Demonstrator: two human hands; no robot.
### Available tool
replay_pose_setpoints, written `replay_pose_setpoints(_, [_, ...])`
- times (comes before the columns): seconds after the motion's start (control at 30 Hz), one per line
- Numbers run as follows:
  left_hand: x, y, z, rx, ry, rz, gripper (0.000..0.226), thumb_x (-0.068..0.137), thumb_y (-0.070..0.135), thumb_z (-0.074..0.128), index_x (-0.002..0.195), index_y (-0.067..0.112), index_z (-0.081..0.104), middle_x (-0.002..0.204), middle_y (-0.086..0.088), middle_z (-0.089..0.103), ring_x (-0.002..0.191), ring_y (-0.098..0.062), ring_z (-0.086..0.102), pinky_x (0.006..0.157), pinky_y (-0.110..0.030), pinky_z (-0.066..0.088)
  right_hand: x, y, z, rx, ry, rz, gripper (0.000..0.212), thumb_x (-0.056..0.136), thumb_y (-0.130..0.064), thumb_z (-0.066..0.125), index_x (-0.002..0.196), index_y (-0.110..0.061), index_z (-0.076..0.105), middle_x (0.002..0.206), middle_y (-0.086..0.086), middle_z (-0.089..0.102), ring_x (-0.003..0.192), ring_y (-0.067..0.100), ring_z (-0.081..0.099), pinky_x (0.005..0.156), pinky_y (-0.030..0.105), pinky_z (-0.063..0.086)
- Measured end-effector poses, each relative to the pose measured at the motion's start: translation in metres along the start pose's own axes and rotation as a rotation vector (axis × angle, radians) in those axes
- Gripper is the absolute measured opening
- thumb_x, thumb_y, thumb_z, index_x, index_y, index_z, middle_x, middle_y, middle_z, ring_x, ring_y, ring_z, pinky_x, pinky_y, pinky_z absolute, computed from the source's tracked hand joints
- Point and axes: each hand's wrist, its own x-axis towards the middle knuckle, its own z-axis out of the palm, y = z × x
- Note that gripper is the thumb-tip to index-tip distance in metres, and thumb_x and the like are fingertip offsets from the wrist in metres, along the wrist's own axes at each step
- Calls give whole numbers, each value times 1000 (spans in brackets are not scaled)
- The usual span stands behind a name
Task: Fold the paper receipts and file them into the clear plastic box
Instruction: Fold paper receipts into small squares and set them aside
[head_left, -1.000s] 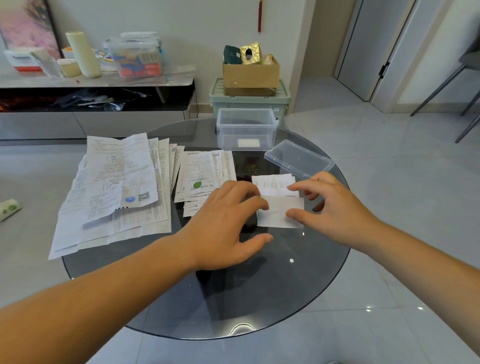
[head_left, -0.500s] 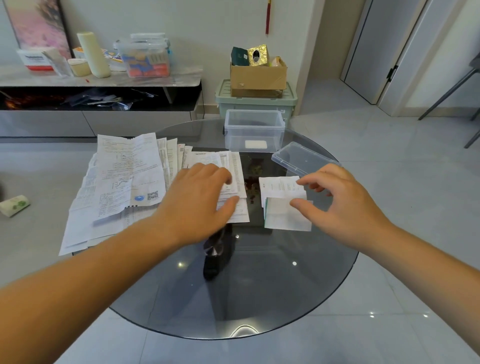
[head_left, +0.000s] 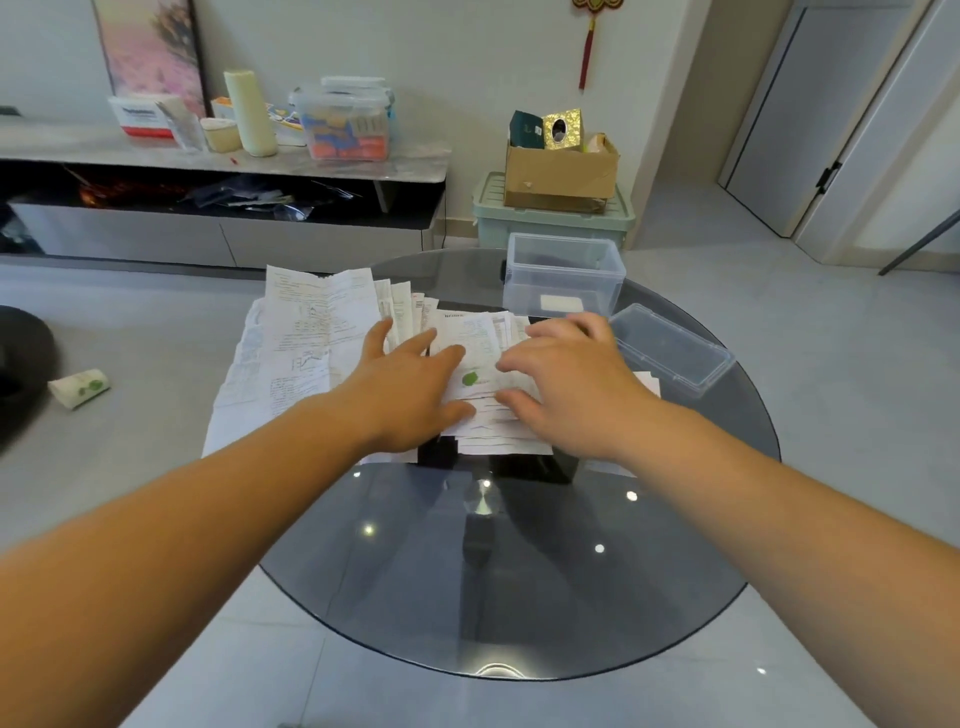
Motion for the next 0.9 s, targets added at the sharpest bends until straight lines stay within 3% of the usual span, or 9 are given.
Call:
replay_pose_setpoints(0.2, [4,-2,3,41,94,89,53,94,59,50,141,35,45,141,5,57,143,-14,35,120,-49,-2,29,0,12,-84,-214,29,51,91,-61,55,134,-34,56,135,-5,59,143,18,29,119,48,-4])
replay_pose_setpoints(0.43, [3,-6,5,-89,163,96,40,94,51,57,130,37,57,114,15,68,128,-11,47,120,-44,9,27,-1,17,-18,-173,39,31,95,-51,58,120,-36,66,120,-11,67,126,15,48,120,44,7])
replay_pose_setpoints(0.57, [2,-8,8,-99,156,72,41,94,51,58,132,36,56,117,14,67,127,-12,48,120,-43,12,24,3,17,58,-121,81,23,100,-41,54,114,-33,71,113,-13,68,118,15,50,114,37,13])
replay_pose_setpoints(0.77, [-14,-6,-11,-219,217,78,81,82,73,58,148,30,40,151,6,45,140,-16,39,119,-41,23,17,2,12,59,110,7,19,99,-39,57,106,-35,74,106,-14,72,108,13,56,102,36,27])
replay_pose_setpoints(0.9, [-49,-3,-27,-385,155,161,88,77,74,63,150,32,38,151,11,45,135,-10,44,105,-23,33,-24,-8,3,207,110,-85,11,95,-32,64,95,-28,74,96,-10,72,96,16,61,89,39,46])
